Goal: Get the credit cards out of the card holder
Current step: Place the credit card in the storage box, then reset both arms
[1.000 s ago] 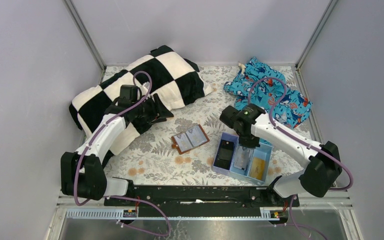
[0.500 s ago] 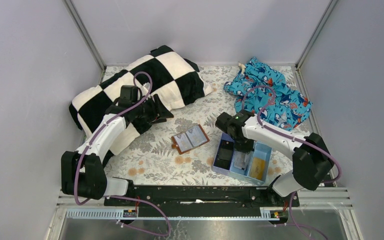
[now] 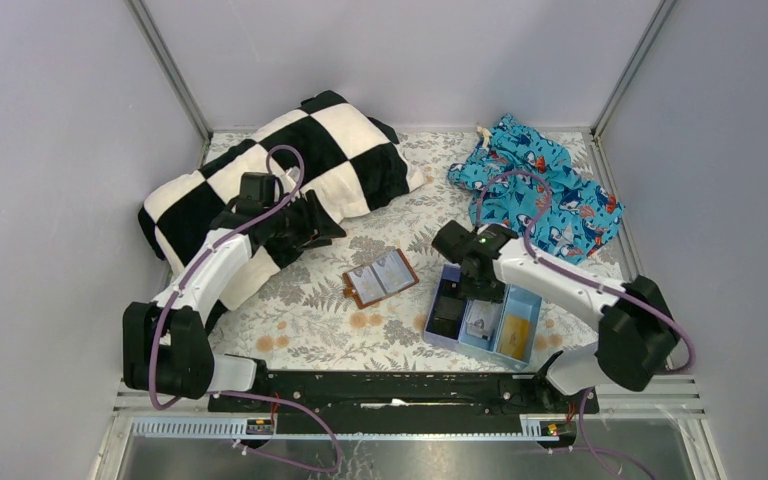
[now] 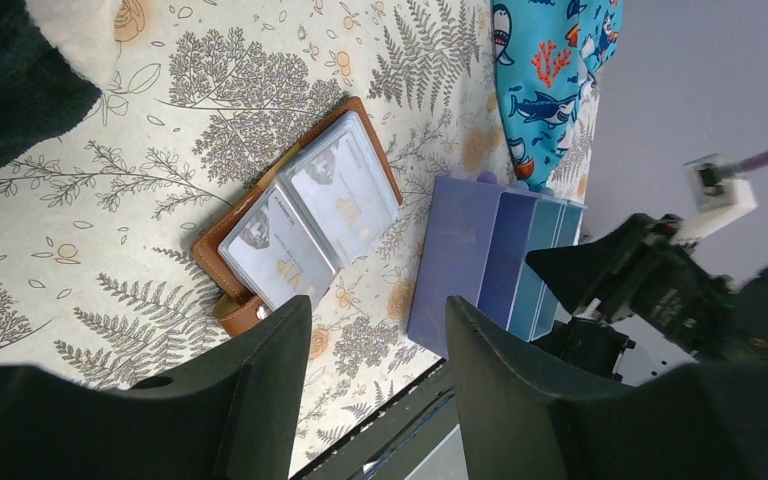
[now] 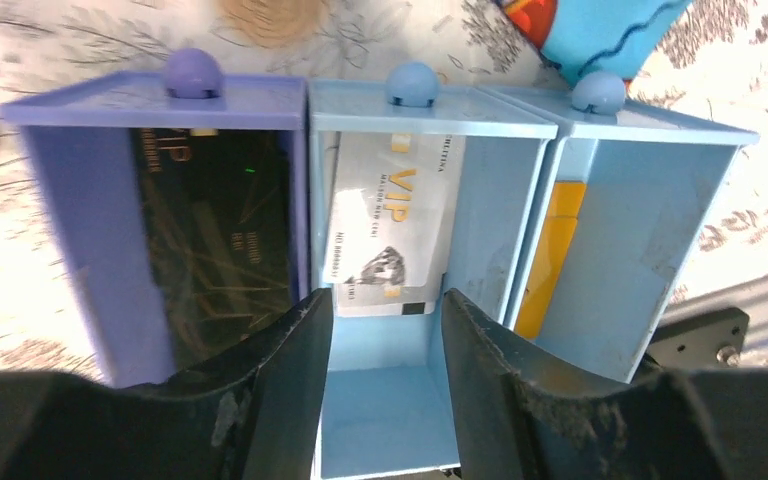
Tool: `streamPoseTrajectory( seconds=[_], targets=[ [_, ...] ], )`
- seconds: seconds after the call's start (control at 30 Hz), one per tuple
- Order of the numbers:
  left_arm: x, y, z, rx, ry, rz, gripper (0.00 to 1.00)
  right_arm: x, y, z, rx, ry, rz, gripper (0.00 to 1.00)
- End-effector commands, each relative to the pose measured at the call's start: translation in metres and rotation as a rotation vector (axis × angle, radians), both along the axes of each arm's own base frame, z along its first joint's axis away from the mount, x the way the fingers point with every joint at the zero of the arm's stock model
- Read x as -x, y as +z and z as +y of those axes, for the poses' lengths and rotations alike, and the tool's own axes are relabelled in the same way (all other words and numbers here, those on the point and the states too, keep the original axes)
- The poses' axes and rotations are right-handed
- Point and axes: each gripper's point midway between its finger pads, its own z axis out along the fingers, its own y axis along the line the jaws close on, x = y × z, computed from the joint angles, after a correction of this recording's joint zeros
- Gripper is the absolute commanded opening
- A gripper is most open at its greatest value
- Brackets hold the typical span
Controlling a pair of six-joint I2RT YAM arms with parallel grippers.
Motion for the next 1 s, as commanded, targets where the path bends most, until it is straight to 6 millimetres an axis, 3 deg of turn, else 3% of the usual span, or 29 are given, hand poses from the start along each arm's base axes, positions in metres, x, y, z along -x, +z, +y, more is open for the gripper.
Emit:
streamPoseTrajectory(
  seconds=[0.0, 0.03, 0.1, 0.2, 0.33, 0.47, 0.57, 0.63, 0.7, 0.8, 0.97],
  targets=[
    [-0.007, 0.024, 0.004, -0.021, -0.011, -0.101, 0.57, -0.032, 0.049, 0.031, -0.17, 0.112, -0.195, 0.53],
    [-0.008, 0.03, 0.005, -0.028, -0.009, -0.124, 0.57, -0.04, 0.063, 0.037, -0.199, 0.138, -0.247, 0.56],
    [-0.01, 0.046, 0.009, -0.053, 0.008, -0.182, 0.58, -0.059, 0.097, 0.046, -0.245, 0.2, -0.372, 0.74],
    [-0.016, 0.071, 0.021, -0.111, 0.059, -0.261, 0.59, -0.091, 0.172, 0.052, -0.261, 0.251, -0.592, 0.93],
    [-0.024, 0.126, 0.038, -0.181, 0.145, -0.406, 0.59, -0.12, 0.272, 0.039, -0.178, 0.266, -0.848, 1.0],
    [-0.022, 0.187, 0.063, -0.23, 0.299, -0.571, 0.6, -0.125, 0.334, 0.006, -0.124, 0.161, -1.098, 1.0],
    [-0.011, 0.224, 0.084, -0.244, 0.428, -0.683, 0.61, -0.111, 0.352, -0.013, -0.175, 0.109, -1.224, 1.0],
    [0.005, 0.248, 0.104, -0.241, 0.554, -0.765, 0.61, -0.103, 0.349, -0.029, -0.167, 0.048, -1.256, 1.0],
    [0.022, 0.258, 0.127, -0.241, 0.684, -0.838, 0.61, -0.098, 0.332, -0.045, -0.11, -0.012, -1.235, 1.0],
    [0.045, 0.263, 0.149, -0.214, 0.821, -0.919, 0.63, -0.09, 0.31, -0.057, -0.078, -0.054, -1.189, 1.0],
    [0.061, 0.258, 0.157, -0.202, 0.863, -0.951, 0.68, -0.083, 0.279, -0.055, -0.132, -0.067, -1.131, 1.0]
  ],
)
